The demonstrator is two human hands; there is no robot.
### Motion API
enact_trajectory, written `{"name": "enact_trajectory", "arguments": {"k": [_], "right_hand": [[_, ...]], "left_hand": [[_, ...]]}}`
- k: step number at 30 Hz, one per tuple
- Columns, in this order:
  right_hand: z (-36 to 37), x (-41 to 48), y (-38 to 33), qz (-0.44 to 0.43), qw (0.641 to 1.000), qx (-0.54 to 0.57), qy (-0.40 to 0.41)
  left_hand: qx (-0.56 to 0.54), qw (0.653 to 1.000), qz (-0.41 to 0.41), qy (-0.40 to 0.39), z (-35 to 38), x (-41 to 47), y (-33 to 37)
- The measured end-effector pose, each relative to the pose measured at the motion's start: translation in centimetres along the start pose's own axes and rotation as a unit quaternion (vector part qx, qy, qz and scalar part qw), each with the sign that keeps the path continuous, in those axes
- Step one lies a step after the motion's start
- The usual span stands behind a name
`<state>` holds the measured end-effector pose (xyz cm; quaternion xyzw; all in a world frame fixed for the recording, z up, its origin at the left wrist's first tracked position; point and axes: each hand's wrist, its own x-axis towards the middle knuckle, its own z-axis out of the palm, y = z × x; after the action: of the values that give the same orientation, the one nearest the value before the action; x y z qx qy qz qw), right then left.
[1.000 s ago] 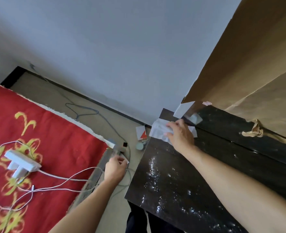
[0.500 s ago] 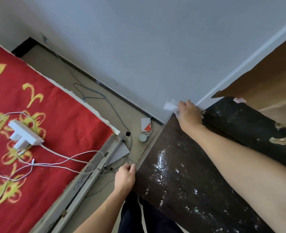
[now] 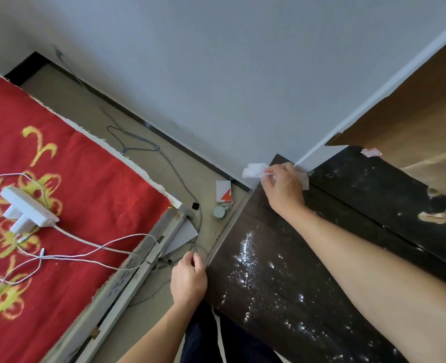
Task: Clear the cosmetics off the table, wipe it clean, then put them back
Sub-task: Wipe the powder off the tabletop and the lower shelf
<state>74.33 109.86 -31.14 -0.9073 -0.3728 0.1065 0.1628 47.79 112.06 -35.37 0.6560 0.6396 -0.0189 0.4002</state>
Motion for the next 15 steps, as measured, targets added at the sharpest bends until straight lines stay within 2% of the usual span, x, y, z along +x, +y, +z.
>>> {"name": "enact_trajectory", "arguments": {"k": [2,5,7,10,13,15], "right_hand": [[0.7,-4.5,-0.5,-0.044,0.997,0.049,-0.041],[0.2,-9.9,-0.4,-0.136,0.975,0.083,-0.155],[-0.3,-7.5,0.4,-0.112,0.984,0.076,-0.115],[-0.9,-1.4,1.1,0.008,0.998,0.057,0.019],[0.3,-0.7,0.6,0.042,0.997,0.043,0.052],[1.3,-3.7,-0.2,0.025,0.996,0.08,0.04]], "left_hand": [[0.0,1.0,-0.003,0.001,0.1,0.0,-0.2],[0.002,1.0,-0.005,-0.001,0.1,0.0,-0.2],[0.0,1.0,-0.003,0.0,0.0,-0.1,-0.1],[0.002,1.0,-0.006,0.002,0.0,-0.1,0.1],[0.001,1.0,0.0,0.005,0.0,0.0,0.0],[-0.003,1.0,-0.001,0.001,0.0,0.0,0.0]]}}
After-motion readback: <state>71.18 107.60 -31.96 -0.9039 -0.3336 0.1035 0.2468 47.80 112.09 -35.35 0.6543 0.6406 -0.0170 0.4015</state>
